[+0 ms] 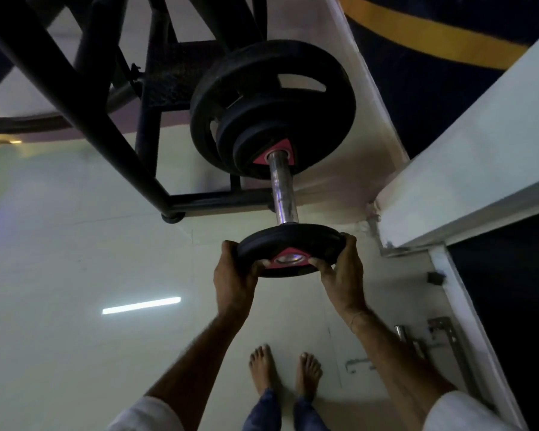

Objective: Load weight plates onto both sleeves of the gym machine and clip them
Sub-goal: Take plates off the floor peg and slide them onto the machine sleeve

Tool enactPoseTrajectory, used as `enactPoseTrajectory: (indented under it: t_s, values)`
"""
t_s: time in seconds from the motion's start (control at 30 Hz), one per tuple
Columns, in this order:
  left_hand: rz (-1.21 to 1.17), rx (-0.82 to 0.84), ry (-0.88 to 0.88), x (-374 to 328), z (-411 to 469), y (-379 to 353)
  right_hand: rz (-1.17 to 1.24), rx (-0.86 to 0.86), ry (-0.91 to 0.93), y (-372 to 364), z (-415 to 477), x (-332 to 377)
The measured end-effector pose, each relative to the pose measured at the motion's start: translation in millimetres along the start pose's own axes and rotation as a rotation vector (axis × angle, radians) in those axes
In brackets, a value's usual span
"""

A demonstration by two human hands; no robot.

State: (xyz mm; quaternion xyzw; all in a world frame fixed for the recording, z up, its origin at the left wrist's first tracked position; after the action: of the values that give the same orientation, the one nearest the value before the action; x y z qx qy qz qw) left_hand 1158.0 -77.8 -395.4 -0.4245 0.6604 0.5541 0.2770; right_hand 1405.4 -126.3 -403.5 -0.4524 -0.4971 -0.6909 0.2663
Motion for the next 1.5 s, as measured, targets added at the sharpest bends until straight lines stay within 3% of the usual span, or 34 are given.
enactPoseTrajectory:
  t_s: [0.27,0.53,0.77,0.97,1.13,1.5]
  values:
    - [-0.015,-0.068,-0.094,-38.3,-142.0,126.4,0.049,0.032,0.089,34.0,-113.2,134.2]
    - [-0.154,-0.332,-0.283,-131.4,-239.7,316.2,0.143,-0.008,0.446,40.7,-166.0,348.6]
    - [-0.211,-0.539,-0.461,-163.0,-280.2,466.0,0.259,-0.059,0.697,5.7,-213.8,506.3]
    - [-0.234,-0.614,-0.617,-176.1,-287.7,593.8,0.333,-0.111,0.798,-54.9,-235.8,613.2]
    - [-0.196,-0.618,-0.638,-196.4,-250.3,671.7,0.318,-0.169,0.862,-93.9,-221.2,685.0]
    - [-0.155,-0.531,-0.615,-213.8,-158.9,709.5,0.268,-0.224,0.791,-146.7,-157.4,716.7]
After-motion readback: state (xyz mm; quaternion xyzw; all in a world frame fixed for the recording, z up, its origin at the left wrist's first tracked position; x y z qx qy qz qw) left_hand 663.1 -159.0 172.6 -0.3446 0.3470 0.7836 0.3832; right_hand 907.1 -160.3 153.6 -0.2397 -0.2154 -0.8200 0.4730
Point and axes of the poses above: each hand's wrist, its own z-axis towards the middle knuckle, its own y-axis out of the back of the hand, x = y × z, the point moved 9 cm from there along z, towards the middle knuckle, and after that the axes turned 9 degrees about y, right-handed, at the moved point
